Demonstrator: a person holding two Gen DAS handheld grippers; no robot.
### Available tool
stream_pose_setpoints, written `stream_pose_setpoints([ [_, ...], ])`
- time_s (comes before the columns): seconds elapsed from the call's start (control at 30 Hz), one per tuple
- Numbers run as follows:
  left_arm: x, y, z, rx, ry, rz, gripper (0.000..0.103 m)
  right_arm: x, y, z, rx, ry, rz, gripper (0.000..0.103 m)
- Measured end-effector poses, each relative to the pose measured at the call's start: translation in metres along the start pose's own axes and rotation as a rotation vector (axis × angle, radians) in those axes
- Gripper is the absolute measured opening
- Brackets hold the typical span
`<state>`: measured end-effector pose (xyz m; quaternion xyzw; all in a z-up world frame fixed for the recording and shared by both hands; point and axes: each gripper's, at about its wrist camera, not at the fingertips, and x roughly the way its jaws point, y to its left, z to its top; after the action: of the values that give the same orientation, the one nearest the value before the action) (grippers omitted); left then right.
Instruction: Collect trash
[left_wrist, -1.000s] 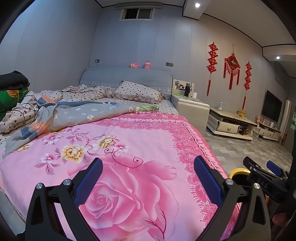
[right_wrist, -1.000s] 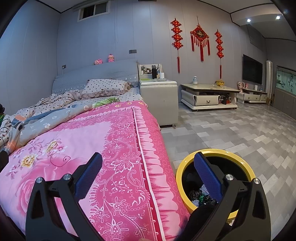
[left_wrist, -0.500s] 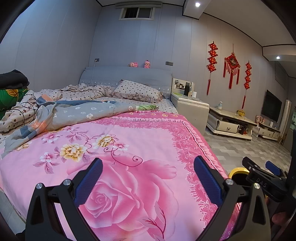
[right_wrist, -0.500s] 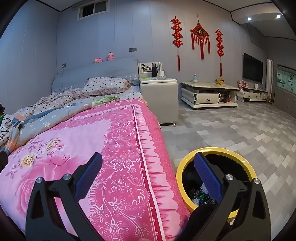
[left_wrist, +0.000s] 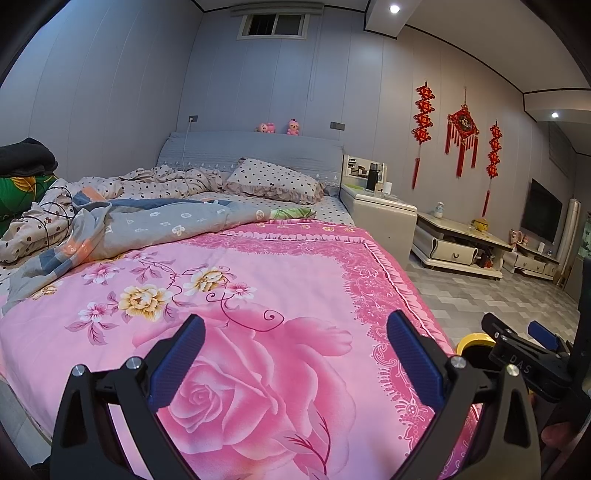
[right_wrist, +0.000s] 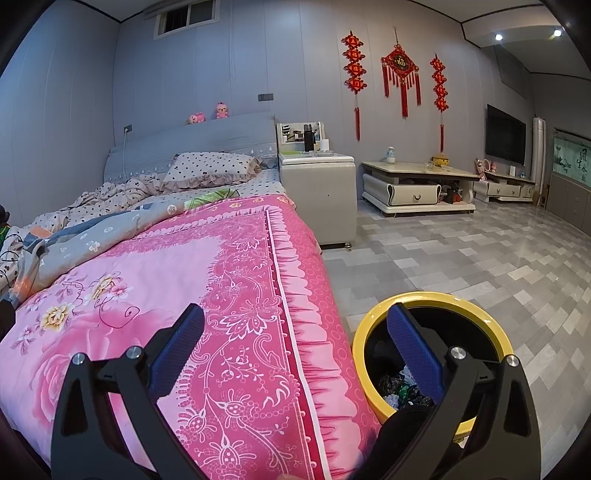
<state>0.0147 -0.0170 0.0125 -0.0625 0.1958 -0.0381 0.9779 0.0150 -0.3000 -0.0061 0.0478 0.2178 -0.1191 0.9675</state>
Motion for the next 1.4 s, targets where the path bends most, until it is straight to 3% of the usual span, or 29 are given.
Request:
stream_pose_setpoints([
  [1.4, 0.0005, -0.0002, -0.0014, 0.0, 0.005, -0.001, 0.095, 0.0065, -0.003, -0.0048, 0.005, 0.019, 0.004, 0.095],
])
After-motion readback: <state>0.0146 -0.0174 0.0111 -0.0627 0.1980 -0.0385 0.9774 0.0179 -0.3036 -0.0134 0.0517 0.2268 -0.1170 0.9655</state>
